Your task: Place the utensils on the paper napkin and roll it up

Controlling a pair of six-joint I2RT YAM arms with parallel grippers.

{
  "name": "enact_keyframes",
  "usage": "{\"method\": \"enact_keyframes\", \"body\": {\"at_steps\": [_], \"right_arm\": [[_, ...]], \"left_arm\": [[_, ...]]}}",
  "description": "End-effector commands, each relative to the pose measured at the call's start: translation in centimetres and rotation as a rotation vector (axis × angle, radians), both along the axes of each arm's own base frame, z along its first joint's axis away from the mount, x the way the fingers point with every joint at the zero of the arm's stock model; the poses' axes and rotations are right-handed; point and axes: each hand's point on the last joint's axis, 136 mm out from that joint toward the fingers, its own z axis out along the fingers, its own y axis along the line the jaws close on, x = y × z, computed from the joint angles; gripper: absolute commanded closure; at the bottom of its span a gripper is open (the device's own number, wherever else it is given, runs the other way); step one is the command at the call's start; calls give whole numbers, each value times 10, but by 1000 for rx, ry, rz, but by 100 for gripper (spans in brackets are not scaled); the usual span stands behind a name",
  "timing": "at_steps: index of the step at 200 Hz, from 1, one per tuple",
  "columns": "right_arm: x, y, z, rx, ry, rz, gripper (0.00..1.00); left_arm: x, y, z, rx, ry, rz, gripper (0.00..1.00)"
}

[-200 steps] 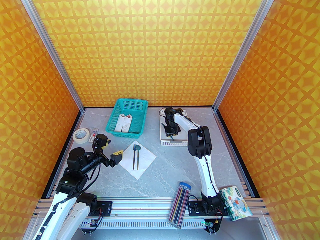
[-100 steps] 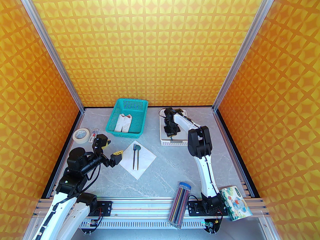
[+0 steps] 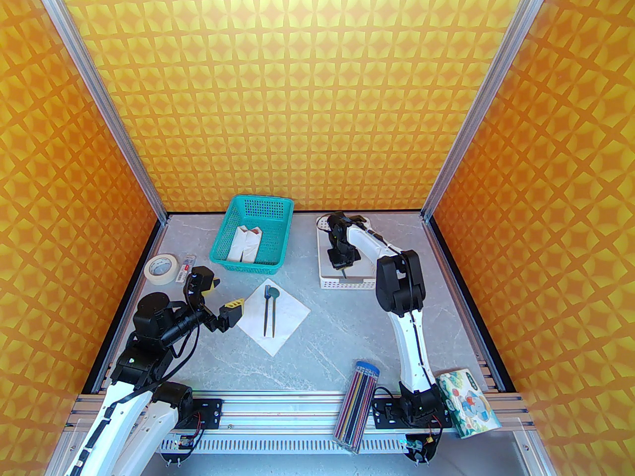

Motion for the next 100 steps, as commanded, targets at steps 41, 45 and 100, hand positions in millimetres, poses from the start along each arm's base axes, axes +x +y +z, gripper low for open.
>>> {"method": "enact_keyframes", "body": {"at_steps": [41, 45, 100], "right_arm": [[7, -5, 55, 12, -129, -15, 91], [7, -5, 58, 16, -133, -16, 91], [-4, 6, 99, 122, -194, -42, 91]], "left_arm": [[-2, -1, -6, 7, 20, -3, 1], [-2, 0, -6, 8, 22, -2, 1], [-2, 0, -4, 4, 19, -1, 1]]}}
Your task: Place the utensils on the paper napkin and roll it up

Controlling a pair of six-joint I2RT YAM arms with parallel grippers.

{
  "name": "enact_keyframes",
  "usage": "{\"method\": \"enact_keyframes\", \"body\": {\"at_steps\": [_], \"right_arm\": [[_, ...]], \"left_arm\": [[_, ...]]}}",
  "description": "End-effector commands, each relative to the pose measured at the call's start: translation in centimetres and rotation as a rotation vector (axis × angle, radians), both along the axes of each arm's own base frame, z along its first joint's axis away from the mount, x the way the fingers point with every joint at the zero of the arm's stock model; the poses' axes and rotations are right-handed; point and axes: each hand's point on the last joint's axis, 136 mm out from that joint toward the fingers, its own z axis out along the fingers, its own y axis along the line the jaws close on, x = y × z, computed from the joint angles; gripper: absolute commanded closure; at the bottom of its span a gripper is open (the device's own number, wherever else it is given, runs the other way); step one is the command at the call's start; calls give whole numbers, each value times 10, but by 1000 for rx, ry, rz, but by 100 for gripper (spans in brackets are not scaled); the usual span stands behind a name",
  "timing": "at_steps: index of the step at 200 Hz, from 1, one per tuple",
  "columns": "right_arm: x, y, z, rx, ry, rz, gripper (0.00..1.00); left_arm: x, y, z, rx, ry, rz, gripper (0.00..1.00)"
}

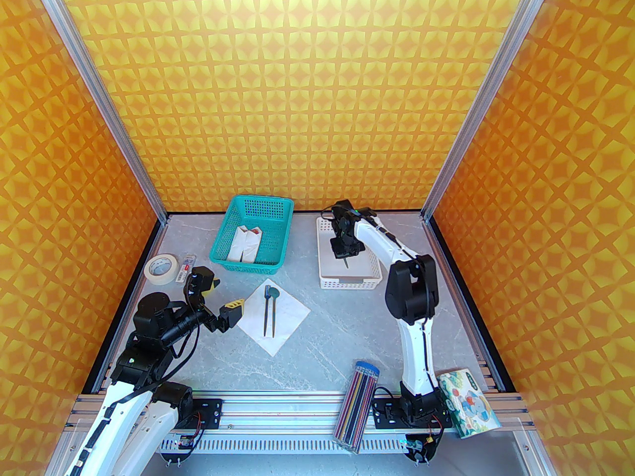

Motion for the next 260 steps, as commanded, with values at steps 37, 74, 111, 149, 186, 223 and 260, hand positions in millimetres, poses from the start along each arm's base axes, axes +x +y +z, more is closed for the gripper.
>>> {"method": "enact_keyframes", "body": {"at_steps": [37, 74, 111, 149, 186, 223, 260], "right_arm": [[-22, 7, 56, 132, -91, -52, 91], [-47, 8, 71, 179, -108, -74, 91], [-80, 21, 76, 240, -110, -72, 91], [-114, 46, 86, 306, -133, -71, 91], [-148, 81, 84, 393, -134, -83, 91], [-179, 123, 68, 450, -98, -75, 91], [-201, 168, 49, 480, -66, -65, 91]], "left_arm": [[-3, 0, -1, 2, 8, -2, 1], [-3, 0, -1, 4, 4, -2, 1], [-3, 0, 1, 5, -3, -2, 1], [-3, 0, 2, 2, -8, -1, 1], [-3, 0, 4, 2, -14, -3, 1], [-5, 0, 5, 4, -23, -3, 1], [-7, 1, 8, 4, -33, -4, 1]]}}
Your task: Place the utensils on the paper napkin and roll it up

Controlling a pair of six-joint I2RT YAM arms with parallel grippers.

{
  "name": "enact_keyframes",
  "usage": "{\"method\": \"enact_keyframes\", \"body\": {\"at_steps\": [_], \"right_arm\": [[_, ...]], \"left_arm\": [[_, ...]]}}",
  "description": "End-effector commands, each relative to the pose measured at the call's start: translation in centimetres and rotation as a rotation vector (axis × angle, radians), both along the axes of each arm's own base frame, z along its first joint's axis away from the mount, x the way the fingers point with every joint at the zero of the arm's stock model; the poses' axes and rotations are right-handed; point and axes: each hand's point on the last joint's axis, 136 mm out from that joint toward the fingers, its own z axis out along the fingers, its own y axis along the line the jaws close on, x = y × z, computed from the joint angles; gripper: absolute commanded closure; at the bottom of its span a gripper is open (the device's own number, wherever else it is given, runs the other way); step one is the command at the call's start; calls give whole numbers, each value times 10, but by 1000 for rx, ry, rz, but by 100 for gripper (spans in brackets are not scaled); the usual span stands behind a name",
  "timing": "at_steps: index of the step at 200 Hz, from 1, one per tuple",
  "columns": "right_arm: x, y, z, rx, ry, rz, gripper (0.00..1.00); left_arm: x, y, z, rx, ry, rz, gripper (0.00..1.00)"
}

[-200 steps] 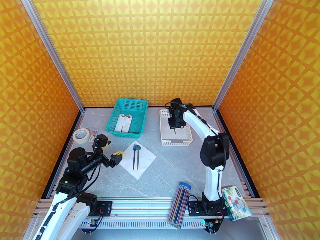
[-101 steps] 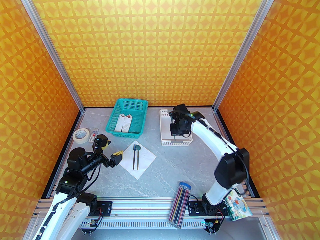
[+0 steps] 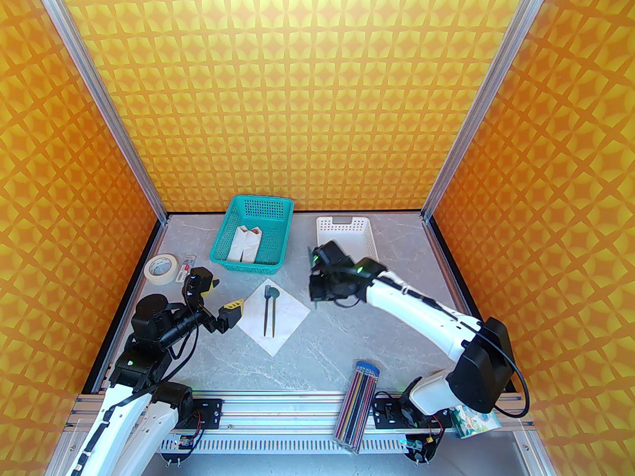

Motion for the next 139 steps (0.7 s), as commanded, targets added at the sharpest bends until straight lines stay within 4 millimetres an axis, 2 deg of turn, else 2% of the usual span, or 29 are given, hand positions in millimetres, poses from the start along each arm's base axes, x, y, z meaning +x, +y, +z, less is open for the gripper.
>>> {"method": "enact_keyframes", "body": {"at_steps": [1, 29, 76, 108, 139], "right_arm": [[-2, 31, -6, 65, 0, -54, 91], [-13, 63, -24, 59, 21, -37, 91], [-21, 102, -55, 18, 52, -12, 91], [-17, 120, -72, 0, 70, -2, 90], [-13, 129, -86, -9, 85, -16, 90]], "left_arm": [[-3, 0, 2, 9, -9, -4, 1], [-4, 0, 3, 12, -11, -5, 1], [-5, 0, 4, 11, -16, -4, 1], [-5, 1, 4, 13, -19, -5, 1], [-6, 1, 4, 10, -16, -4, 1]]}}
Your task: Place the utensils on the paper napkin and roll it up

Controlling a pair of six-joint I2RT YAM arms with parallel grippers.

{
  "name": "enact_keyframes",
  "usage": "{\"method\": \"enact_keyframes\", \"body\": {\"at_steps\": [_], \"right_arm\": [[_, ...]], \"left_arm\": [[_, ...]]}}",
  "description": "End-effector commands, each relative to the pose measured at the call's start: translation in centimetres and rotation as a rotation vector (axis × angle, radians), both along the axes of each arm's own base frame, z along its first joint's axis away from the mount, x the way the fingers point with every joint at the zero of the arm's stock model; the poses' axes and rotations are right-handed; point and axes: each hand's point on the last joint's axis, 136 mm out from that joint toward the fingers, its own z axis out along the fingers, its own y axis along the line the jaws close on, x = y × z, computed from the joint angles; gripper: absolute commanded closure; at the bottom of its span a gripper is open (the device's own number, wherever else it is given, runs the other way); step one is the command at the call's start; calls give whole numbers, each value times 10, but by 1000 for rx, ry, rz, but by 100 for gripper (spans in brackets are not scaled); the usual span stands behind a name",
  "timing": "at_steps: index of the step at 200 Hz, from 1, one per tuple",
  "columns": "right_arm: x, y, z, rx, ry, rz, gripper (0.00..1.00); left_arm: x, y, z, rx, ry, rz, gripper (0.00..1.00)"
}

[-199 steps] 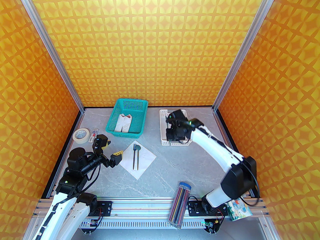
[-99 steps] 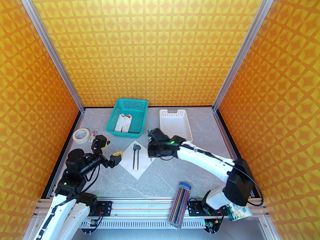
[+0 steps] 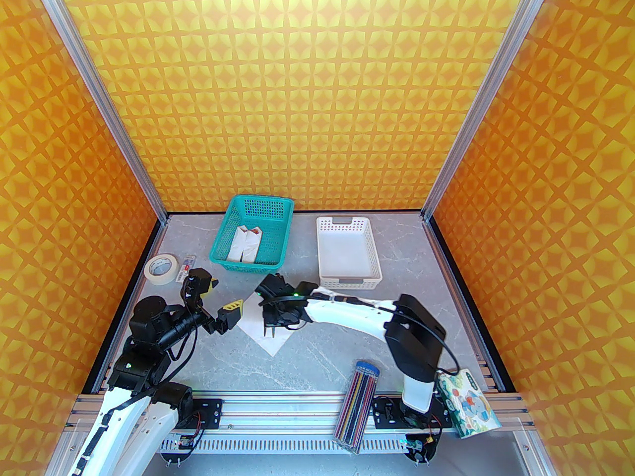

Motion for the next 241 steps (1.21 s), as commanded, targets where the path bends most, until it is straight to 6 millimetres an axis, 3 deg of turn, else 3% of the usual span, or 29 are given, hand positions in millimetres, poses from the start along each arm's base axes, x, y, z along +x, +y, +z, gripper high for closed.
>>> {"method": "enact_keyframes", "body": {"at_steps": [1, 57, 95, 241], "right_arm": [[10, 13, -5, 13, -12, -38, 90], [21, 16, -20, -38, -15, -81, 89], [22, 8, -34, -86, -5, -119, 89], [29, 8, -47, -155, -20, -108, 87]], "left_arm": [[-3, 0, 2, 11, -9, -4, 1], [-2, 0, 0, 16, -5, -5, 1], [-2, 0, -1, 16, -2, -4, 1], [-1, 0, -3, 23, 1, -5, 1]]}}
